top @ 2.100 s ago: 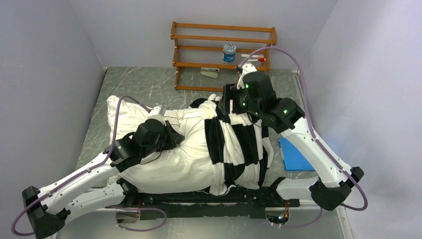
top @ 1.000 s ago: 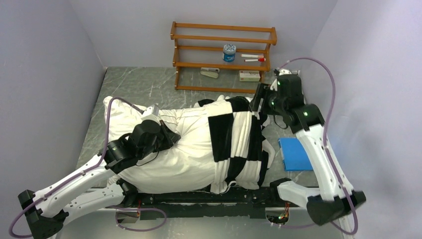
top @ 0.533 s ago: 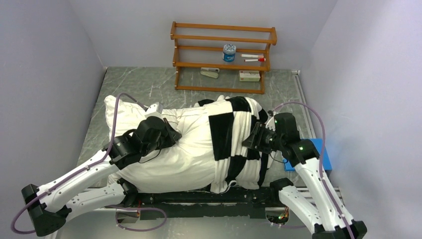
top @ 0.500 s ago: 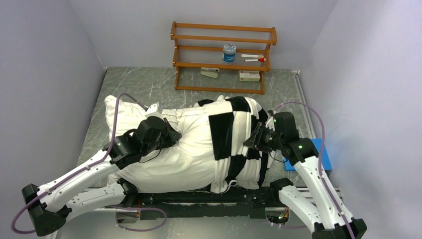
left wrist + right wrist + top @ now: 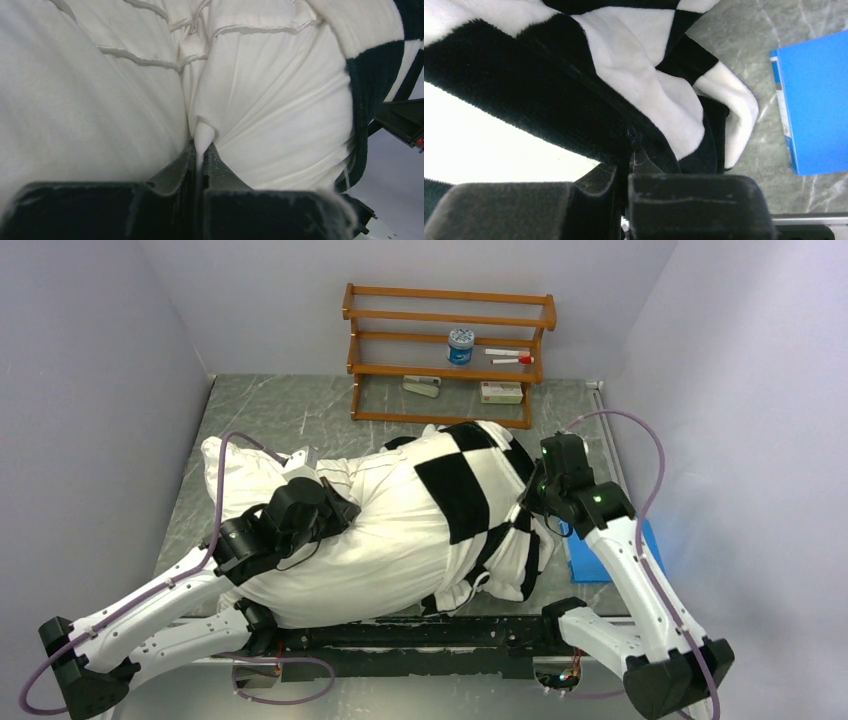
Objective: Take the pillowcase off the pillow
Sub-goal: Remove the pillow from the pillowcase.
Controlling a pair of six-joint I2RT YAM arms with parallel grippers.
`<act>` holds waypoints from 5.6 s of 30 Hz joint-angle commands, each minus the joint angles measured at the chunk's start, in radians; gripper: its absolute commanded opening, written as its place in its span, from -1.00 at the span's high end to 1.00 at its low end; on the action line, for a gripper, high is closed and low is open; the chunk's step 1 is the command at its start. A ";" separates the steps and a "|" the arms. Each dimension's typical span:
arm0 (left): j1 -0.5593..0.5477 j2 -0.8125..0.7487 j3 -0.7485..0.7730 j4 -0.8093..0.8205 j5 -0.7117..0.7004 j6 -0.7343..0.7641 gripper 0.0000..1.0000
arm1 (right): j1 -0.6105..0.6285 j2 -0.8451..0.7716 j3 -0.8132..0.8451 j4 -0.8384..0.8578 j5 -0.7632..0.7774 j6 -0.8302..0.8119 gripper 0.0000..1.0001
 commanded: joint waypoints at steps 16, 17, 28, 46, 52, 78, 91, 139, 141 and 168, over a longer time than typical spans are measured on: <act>0.027 0.323 0.215 -0.338 -0.148 0.232 0.83 | -0.036 -0.171 -0.012 -0.076 -0.470 -0.166 -0.59; 0.048 0.367 0.242 -0.325 -0.141 0.263 0.84 | -0.036 -0.194 -0.036 -0.053 -0.587 -0.170 -0.58; 0.313 0.422 0.425 -0.176 0.118 0.567 -0.69 | 0.080 0.012 -0.264 0.401 -0.663 0.044 -0.57; -0.132 0.344 0.361 -0.260 0.090 0.524 -0.95 | 0.225 0.365 -0.005 0.544 -0.461 0.019 -0.62; -0.144 0.509 0.344 -0.338 -0.099 0.476 -0.74 | 0.202 0.257 0.016 0.337 -0.400 -0.037 -0.66; -0.064 0.516 0.273 -0.335 -0.108 0.373 -0.41 | 0.364 -0.035 -0.322 0.423 -0.113 0.465 0.76; 0.100 0.498 0.157 -0.368 -0.061 0.388 -0.24 | 0.141 -0.173 -0.023 -0.011 0.607 0.138 1.00; 0.100 0.338 0.275 -0.136 0.171 0.367 -0.89 | 0.516 0.282 -0.089 0.572 -0.396 0.117 -0.23; 0.100 0.366 0.234 -0.167 0.122 0.337 -0.83 | 0.513 0.234 -0.032 0.418 -0.181 0.080 -0.46; 0.107 0.285 -0.066 -0.156 0.073 0.250 -0.24 | -0.188 0.136 -0.009 0.351 -0.011 -0.034 1.00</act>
